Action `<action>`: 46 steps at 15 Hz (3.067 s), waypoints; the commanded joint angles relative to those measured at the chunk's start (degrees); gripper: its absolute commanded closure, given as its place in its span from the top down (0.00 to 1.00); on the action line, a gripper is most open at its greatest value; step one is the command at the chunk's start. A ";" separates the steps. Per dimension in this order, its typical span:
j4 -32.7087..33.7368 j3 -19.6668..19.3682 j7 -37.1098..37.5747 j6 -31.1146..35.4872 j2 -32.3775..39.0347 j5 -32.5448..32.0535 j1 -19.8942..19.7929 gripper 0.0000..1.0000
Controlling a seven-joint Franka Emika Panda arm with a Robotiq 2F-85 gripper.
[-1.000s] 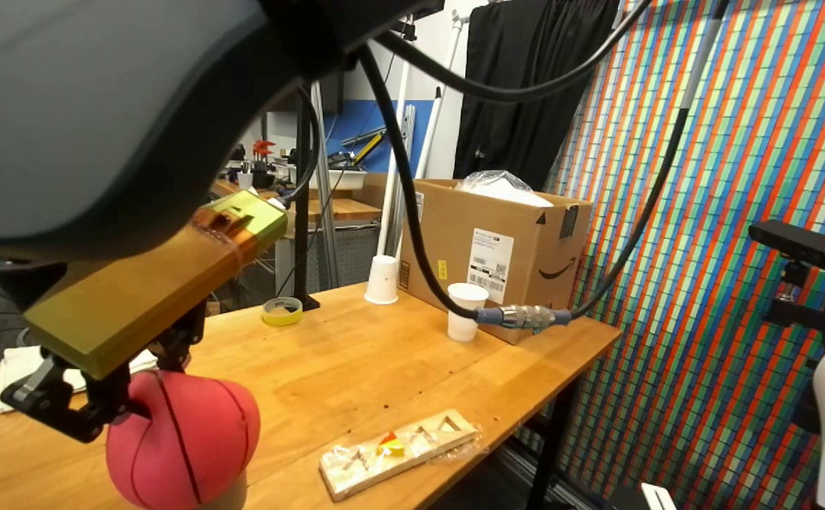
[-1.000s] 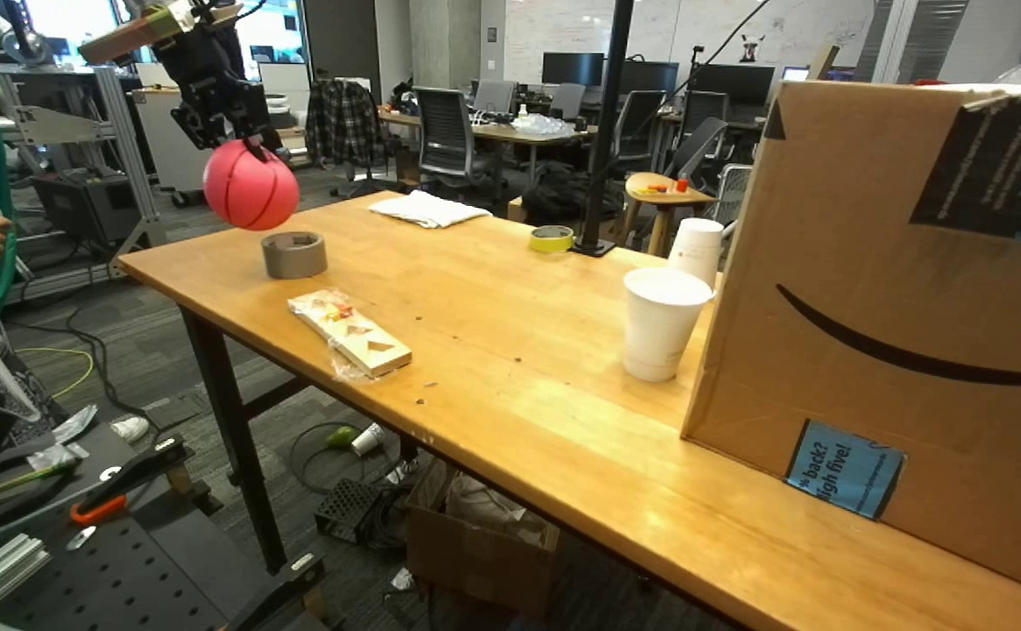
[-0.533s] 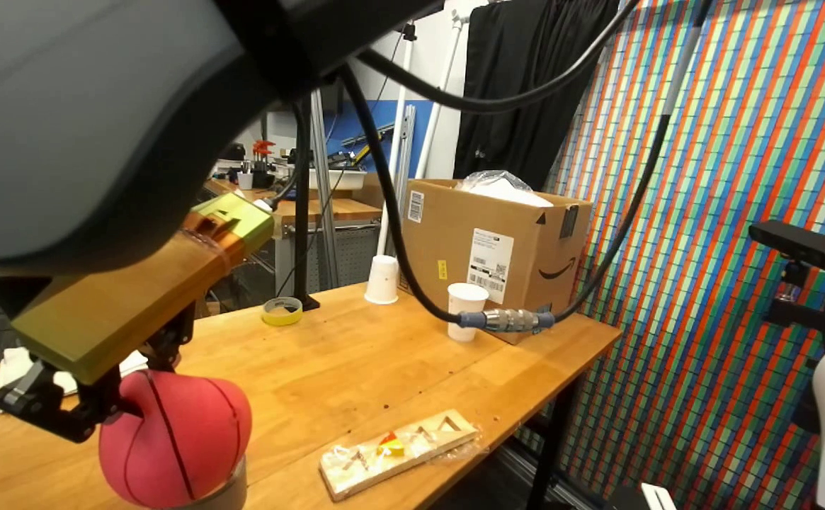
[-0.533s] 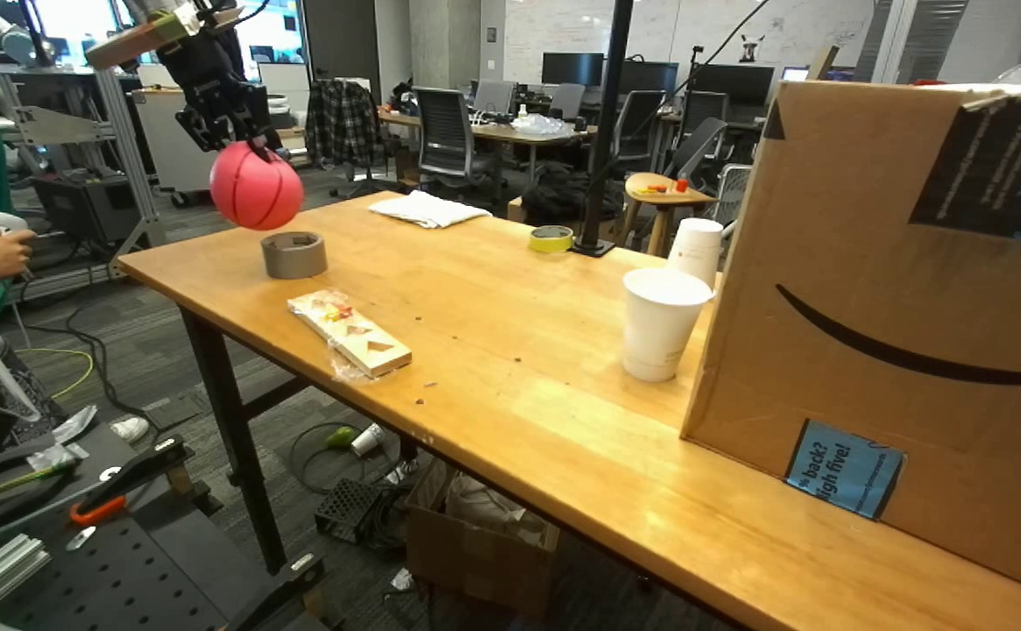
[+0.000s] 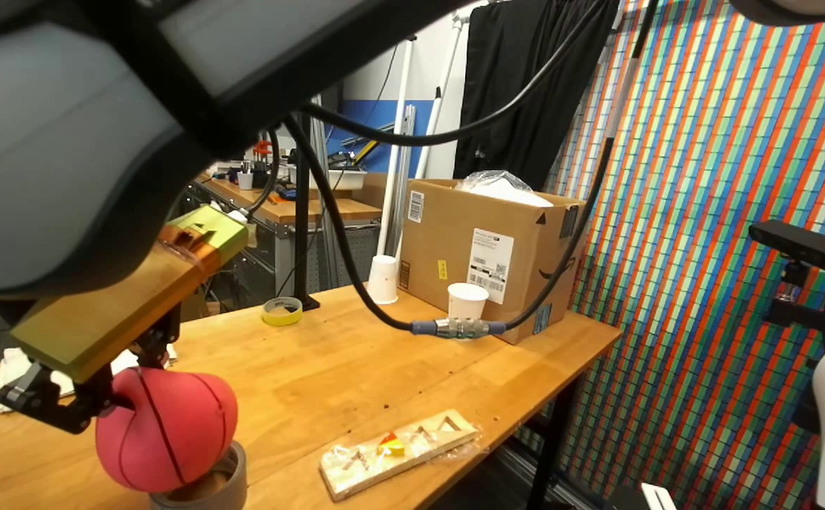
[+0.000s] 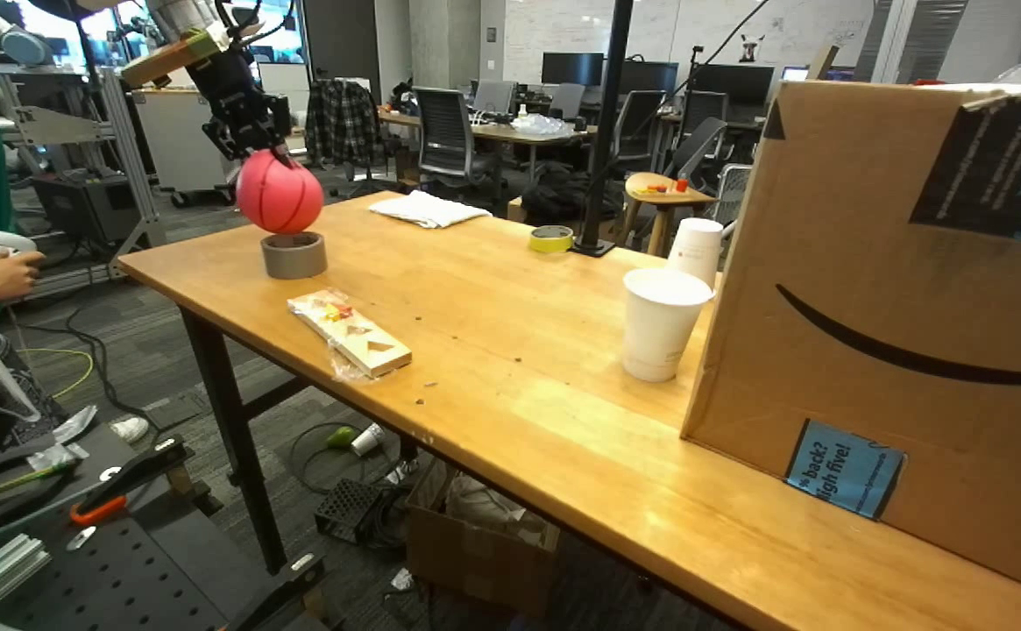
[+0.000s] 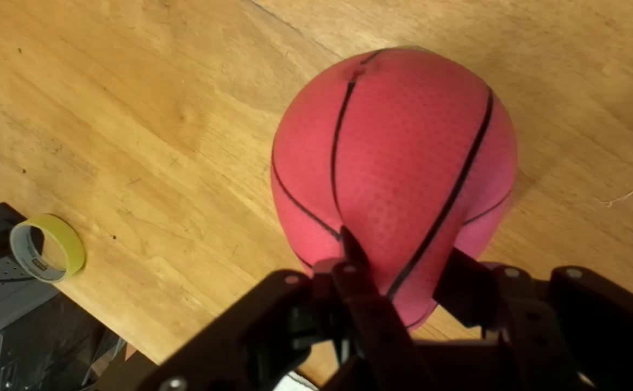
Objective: Put the white ball in the cup, then put the basketball on the tape
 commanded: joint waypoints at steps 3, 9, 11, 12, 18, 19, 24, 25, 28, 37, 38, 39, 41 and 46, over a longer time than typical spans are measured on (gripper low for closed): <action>3.81 -3.26 -1.05 -0.21 3.20 -1.11 0.29 0.29; 3.29 -5.17 -0.77 0.14 2.43 -0.37 -0.13 0.30; 2.53 -5.55 -0.34 0.43 1.91 -0.40 -0.25 0.30; 2.09 -5.67 -0.21 0.53 1.50 -0.28 -0.33 0.30; -1.45 -5.70 0.75 1.61 -0.68 0.25 -0.77 0.28; -1.94 -5.67 0.98 1.74 -0.94 0.23 -0.80 0.28; -4.36 -5.29 1.80 2.52 -2.18 -0.03 -0.75 0.29; -4.65 -5.22 1.96 2.62 -2.22 -0.10 -0.74 0.31; -5.36 -5.07 2.29 2.83 -2.44 -0.20 -0.78 0.60; -6.02 -4.80 2.41 2.62 -2.66 0.31 -1.01 1.00; -6.02 -4.79 2.37 2.53 -2.71 0.39 -1.03 1.00; -5.99 -4.75 2.22 2.47 -2.85 0.62 -1.07 1.00; -5.92 -4.69 2.16 2.47 -2.96 0.87 -1.06 0.99; -6.01 -4.57 2.26 2.45 -3.78 0.80 -0.99 1.00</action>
